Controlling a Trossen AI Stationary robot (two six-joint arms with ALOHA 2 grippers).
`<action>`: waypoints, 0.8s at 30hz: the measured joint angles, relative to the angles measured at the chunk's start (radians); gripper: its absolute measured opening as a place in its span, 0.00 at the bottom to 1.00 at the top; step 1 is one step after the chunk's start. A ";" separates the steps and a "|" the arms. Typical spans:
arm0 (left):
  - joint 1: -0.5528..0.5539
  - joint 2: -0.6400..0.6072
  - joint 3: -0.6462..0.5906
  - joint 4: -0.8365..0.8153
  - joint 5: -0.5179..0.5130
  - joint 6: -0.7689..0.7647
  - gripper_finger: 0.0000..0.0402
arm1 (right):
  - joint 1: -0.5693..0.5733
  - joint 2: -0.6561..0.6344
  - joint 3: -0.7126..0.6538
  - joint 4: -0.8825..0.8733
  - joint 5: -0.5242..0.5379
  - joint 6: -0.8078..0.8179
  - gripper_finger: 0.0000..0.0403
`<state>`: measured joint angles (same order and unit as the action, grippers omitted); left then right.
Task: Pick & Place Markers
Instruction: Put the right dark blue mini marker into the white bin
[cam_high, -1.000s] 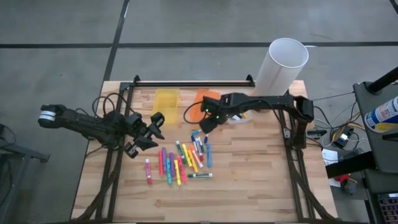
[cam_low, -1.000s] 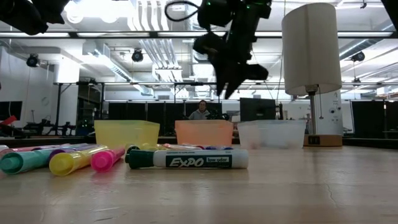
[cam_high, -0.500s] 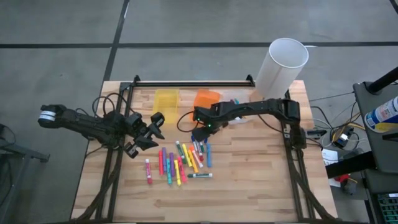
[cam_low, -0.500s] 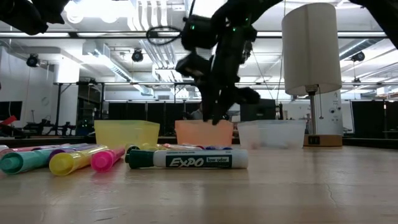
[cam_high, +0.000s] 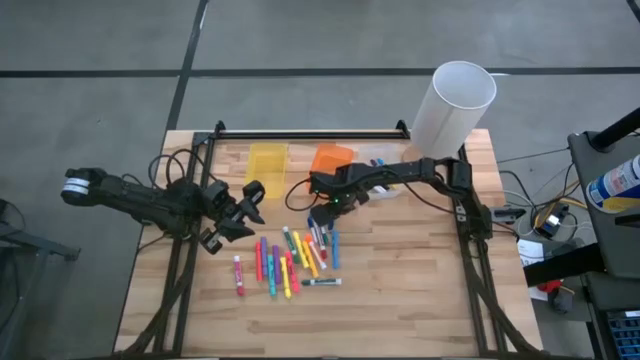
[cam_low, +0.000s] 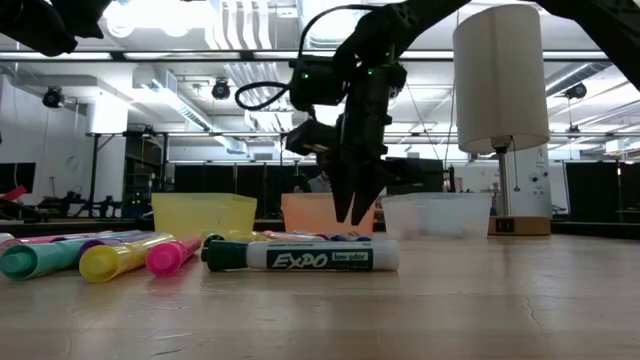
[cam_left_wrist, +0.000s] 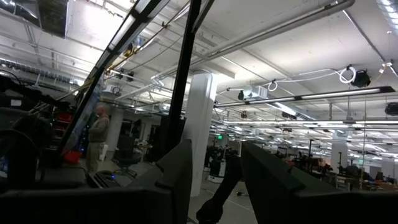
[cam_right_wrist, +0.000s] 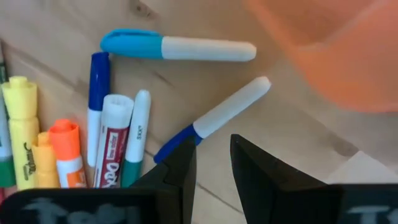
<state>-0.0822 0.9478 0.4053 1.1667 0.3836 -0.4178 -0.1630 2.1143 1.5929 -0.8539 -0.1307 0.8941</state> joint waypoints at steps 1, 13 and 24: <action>0.000 0.000 0.000 0.000 0.000 0.000 0.33 | -0.003 0.002 0.000 0.000 -0.001 -0.003 0.24; 0.000 0.000 0.000 0.000 0.000 -0.001 0.33 | -0.004 0.006 0.000 0.002 -0.002 -0.002 0.40; 0.000 0.000 0.000 0.000 0.000 -0.001 0.33 | -0.004 0.006 -0.002 0.010 0.056 0.057 0.43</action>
<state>-0.0822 0.9478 0.4053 1.1667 0.3840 -0.4191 -0.1665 2.1207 1.5912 -0.8443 -0.0750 0.9508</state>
